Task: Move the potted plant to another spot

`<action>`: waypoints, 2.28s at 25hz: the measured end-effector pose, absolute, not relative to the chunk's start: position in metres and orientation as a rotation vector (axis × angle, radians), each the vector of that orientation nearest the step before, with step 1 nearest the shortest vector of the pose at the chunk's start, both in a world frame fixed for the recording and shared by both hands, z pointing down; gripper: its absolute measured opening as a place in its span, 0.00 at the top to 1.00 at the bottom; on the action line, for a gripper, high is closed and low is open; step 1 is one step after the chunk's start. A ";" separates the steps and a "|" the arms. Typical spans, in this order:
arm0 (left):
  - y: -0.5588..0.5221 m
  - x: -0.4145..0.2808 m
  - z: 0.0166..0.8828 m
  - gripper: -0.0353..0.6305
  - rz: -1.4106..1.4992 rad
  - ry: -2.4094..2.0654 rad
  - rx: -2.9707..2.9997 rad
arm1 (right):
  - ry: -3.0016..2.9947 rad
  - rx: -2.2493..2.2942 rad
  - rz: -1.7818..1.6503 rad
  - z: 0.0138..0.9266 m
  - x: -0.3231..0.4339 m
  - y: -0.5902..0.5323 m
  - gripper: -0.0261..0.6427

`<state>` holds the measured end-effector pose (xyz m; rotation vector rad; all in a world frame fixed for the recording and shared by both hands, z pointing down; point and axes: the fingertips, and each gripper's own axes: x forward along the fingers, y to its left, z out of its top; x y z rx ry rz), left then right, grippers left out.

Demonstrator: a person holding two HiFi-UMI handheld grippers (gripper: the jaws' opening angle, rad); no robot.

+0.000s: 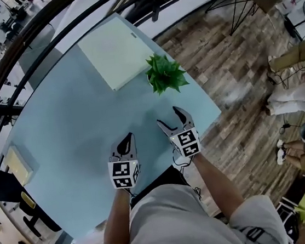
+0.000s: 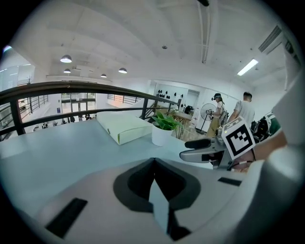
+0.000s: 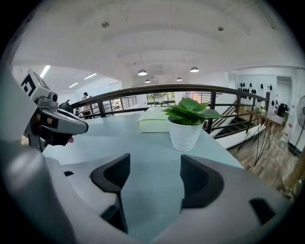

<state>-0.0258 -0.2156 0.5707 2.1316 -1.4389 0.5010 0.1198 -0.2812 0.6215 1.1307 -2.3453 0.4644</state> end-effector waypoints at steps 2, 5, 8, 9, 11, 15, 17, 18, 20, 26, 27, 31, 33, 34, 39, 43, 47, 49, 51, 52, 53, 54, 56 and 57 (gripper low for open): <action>-0.206 -0.029 0.571 0.93 0.483 -1.456 2.116 | -2.335 1.105 0.460 0.619 0.111 -0.268 0.55; -0.194 -0.039 0.565 0.93 0.435 -1.497 2.084 | -2.358 1.070 0.440 0.606 0.091 -0.255 0.74; -0.183 -0.050 0.554 0.93 0.393 -1.545 2.072 | -2.402 1.048 0.382 0.590 0.069 -0.246 0.90; -0.179 -0.054 0.552 0.93 0.386 -1.556 2.070 | -2.414 1.040 0.356 0.585 0.062 -0.242 0.94; -0.168 -0.062 0.548 0.93 0.369 -1.577 2.064 | -2.436 1.021 0.309 0.577 0.049 -0.232 0.96; -0.143 -0.080 0.542 0.93 0.311 -1.629 2.043 | -2.488 1.000 0.286 0.559 0.024 -0.203 0.96; -0.128 -0.086 0.540 0.93 0.282 -1.647 2.033 | -2.496 1.002 0.278 0.553 0.017 -0.185 0.96; -0.119 -0.088 0.538 0.93 0.271 -1.650 2.033 | -2.494 1.006 0.276 0.551 0.016 -0.174 0.96; -0.102 -0.092 0.532 0.93 0.260 -1.649 2.055 | -2.493 1.025 0.264 0.546 0.013 -0.154 0.96; -0.078 -0.090 0.513 0.93 0.234 -1.605 2.150 | -2.484 1.146 0.207 0.514 0.024 -0.118 0.96; -0.074 -0.087 0.506 0.93 0.231 -1.603 2.169 | -2.483 1.164 0.207 0.508 0.028 -0.112 0.96; -0.069 -0.079 0.481 0.93 0.210 -1.619 2.222 | -2.481 1.234 0.196 0.487 0.045 -0.105 0.96; -0.068 -0.072 0.476 0.93 0.201 -1.618 2.226 | -2.486 1.245 0.189 0.480 0.051 -0.103 0.96; -0.066 -0.069 0.475 0.93 0.202 -1.619 2.227 | -2.492 1.238 0.195 0.477 0.052 -0.102 0.96; -0.070 -0.056 0.457 0.93 0.195 -1.652 2.227 | -2.561 1.168 0.162 0.450 0.052 -0.105 0.96; -0.073 -0.048 0.438 0.93 0.181 -1.690 2.226 | -2.619 1.119 0.095 0.431 0.054 -0.113 0.96; -0.077 -0.050 0.421 0.93 0.158 -1.767 2.190 | -2.667 1.075 0.085 0.422 0.056 -0.123 0.96; -0.078 -0.048 0.413 0.93 0.147 -1.786 2.176 | -2.684 1.072 0.093 0.416 0.059 -0.128 0.96; -0.082 -0.043 0.405 0.93 0.130 -1.796 2.181 | -2.703 1.072 0.100 0.408 0.061 -0.133 0.96; -0.085 -0.041 0.402 0.93 0.119 -1.803 2.181 | -2.711 1.072 0.101 0.404 0.062 -0.136 0.96; -0.087 -0.040 0.398 0.93 0.107 -1.812 2.179 | -2.717 1.070 0.100 0.401 0.063 -0.138 0.96; -0.089 -0.040 0.395 0.93 0.100 -1.823 2.177 | -2.724 1.069 0.096 0.398 0.063 -0.140 0.96; -0.095 -0.041 0.384 0.93 0.093 -1.851 2.187 | -2.744 1.075 0.084 0.388 0.064 -0.144 0.96; -0.098 -0.042 0.376 0.93 0.082 -1.866 2.196 | -2.757 1.083 0.083 0.382 0.065 -0.148 0.96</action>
